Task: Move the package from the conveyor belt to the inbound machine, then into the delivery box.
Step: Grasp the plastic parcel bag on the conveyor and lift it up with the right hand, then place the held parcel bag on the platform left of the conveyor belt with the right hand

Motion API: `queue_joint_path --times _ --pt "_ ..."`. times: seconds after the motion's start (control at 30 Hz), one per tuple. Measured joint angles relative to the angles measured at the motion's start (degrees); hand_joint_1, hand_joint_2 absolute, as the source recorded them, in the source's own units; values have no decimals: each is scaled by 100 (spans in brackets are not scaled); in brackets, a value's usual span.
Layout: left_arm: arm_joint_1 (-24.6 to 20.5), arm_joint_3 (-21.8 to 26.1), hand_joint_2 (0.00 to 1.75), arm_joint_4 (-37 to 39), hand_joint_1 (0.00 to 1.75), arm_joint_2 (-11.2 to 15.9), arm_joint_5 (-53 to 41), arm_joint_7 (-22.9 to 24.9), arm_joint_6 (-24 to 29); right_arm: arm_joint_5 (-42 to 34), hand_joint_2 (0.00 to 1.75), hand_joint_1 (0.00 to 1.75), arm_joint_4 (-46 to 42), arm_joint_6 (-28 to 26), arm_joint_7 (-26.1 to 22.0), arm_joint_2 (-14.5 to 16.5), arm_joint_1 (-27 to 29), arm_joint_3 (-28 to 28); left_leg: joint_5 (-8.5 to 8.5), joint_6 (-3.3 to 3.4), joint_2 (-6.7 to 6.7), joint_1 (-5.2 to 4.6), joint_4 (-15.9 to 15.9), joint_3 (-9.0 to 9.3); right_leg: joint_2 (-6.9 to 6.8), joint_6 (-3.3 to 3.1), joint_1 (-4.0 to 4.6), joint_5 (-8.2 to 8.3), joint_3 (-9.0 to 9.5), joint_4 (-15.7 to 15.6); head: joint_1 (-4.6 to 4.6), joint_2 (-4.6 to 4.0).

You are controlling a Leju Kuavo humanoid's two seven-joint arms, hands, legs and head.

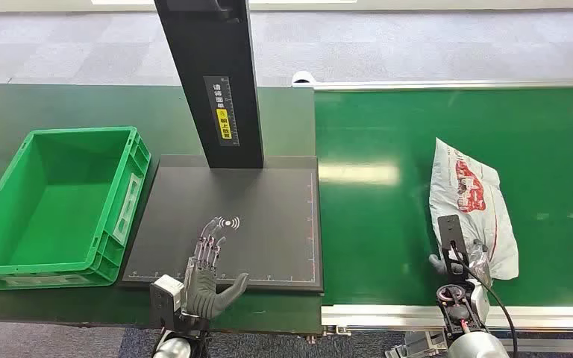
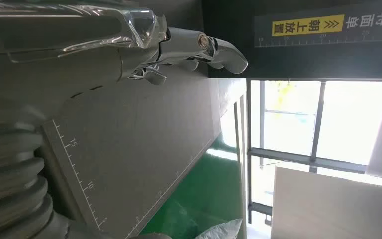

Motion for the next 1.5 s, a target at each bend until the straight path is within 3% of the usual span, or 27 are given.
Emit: queue_joint_path --times 0.37,0.53,0.73,0.93,1.03,1.2,1.33,1.5 --pt "6 4 175 8 0 0 0 0 6 -14 175 175 51 -14 -444 -39 -67 -161 -3 4 5 0 3 27 4 5 1 6 34 -4 -1 0" --pt "6 4 175 17 0 0 0 0 40 40 175 175 50 -151 -983 4 -76 -194 -2 4 5 3 2 15 4 4 4 6 26 -2 0 0" --pt "5 14 175 17 0 0 -1 0 142 81 175 175 -339 79 -2444 380 -52 -203 -1 2 8 3 2 -3 8 4 5 6 5 1 -2 0" --pt "24 46 175 -12 0 -2 -8 0 193 226 175 175 -1260 170 -2791 826 154 -66 1 2 2 3 2 -25 2 4 4 6 -9 3 1 1" --pt "53 75 175 -122 0 0 -19 0 275 397 175 175 -2420 503 -2743 1160 605 314 -1 1 7 3 2 -31 7 4 4 6 -20 3 0 1" --pt "127 149 175 -510 0 26 -57 0 401 95 175 175 -4042 1538 -2541 1552 1161 1509 0 -1 15 7 1 -49 13 2 9 5 -46 5 -2 1" --pt "144 173 175 -833 0 66 -120 0 476 -246 175 175 -4253 2050 -2621 1722 1103 2323 2 -3 15 9 0 -50 12 0 10 4 -44 6 0 1" --pt "136 168 175 -1101 0 107 -157 0 563 -438 175 175 -3867 2290 -2731 1875 915 2860 4 -2 13 7 1 -50 11 1 8 5 -42 7 1 0"
